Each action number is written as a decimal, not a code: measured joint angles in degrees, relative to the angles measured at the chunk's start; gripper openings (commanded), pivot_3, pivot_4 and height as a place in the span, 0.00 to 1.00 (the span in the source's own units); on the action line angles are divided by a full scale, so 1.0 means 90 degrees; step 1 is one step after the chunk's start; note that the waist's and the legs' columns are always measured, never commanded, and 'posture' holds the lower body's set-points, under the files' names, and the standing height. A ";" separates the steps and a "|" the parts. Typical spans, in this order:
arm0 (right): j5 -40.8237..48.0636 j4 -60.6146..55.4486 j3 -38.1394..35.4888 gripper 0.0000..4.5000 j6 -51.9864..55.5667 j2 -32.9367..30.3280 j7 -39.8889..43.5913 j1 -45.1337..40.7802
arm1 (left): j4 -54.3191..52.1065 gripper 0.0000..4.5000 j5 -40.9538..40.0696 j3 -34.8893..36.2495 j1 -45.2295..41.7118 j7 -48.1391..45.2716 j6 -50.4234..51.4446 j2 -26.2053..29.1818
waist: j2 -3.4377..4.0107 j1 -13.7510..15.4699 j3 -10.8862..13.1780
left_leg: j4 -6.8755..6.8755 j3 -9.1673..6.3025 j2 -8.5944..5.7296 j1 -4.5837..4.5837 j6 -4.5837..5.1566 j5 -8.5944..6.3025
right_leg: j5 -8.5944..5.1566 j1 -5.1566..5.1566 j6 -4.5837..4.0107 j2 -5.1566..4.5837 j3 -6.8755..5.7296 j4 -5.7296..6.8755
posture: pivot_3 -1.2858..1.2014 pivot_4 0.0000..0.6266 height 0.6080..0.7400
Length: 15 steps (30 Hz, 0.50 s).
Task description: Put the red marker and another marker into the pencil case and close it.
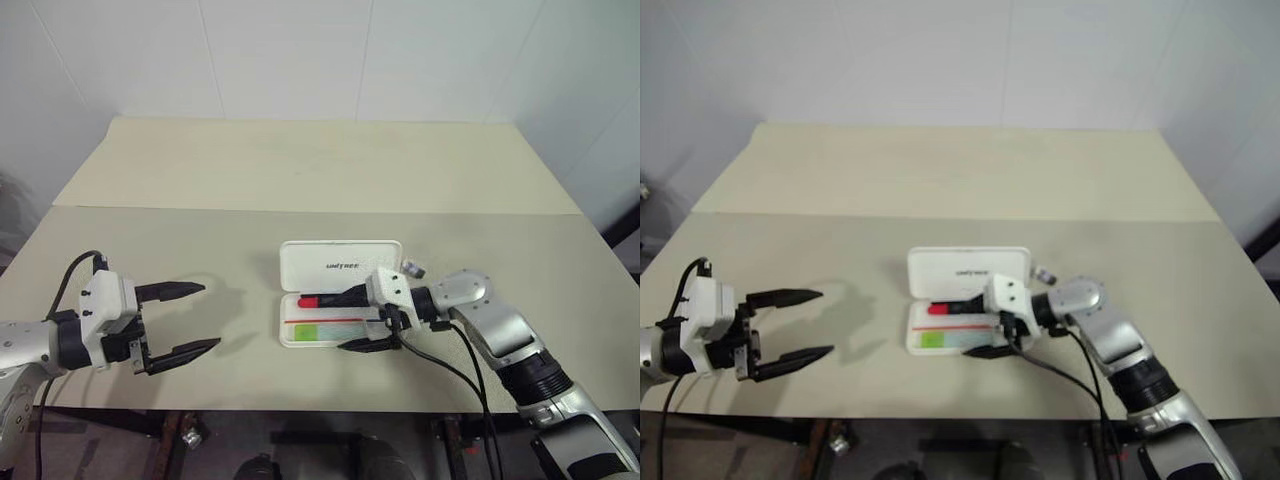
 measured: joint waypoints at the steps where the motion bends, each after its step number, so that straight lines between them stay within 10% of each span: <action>1: 0.0006 -0.0081 -0.0057 0.99 0.0057 -0.0058 -0.0054 0.0039 | -0.0001 1.00 0.0001 -0.0026 -0.0030 0.0006 -0.0004 -0.0004 | 0.0000 0.0002 0.0000 | 0.0000 0.0000 0.0000 -0.0001 0.0000 0.0000 | 0.0000 0.0000 0.0000 0.0000 0.0000 0.0000 | 0.52 0.24 1.00; 15: 0.0089 -0.0184 -0.1339 0.99 0.0638 -0.1031 -0.0792 0.0094 | 0.0226 1.00 0.0031 -0.0372 -0.0518 -0.0004 -0.0141 -0.0043 | -0.0002 0.0001 0.0001 | -0.0001 0.0001 0.0000 -0.0001 0.0000 -0.0001 | 0.0000 0.0000 0.0000 0.0000 0.0001 -0.0005 | 0.52 0.24 1.00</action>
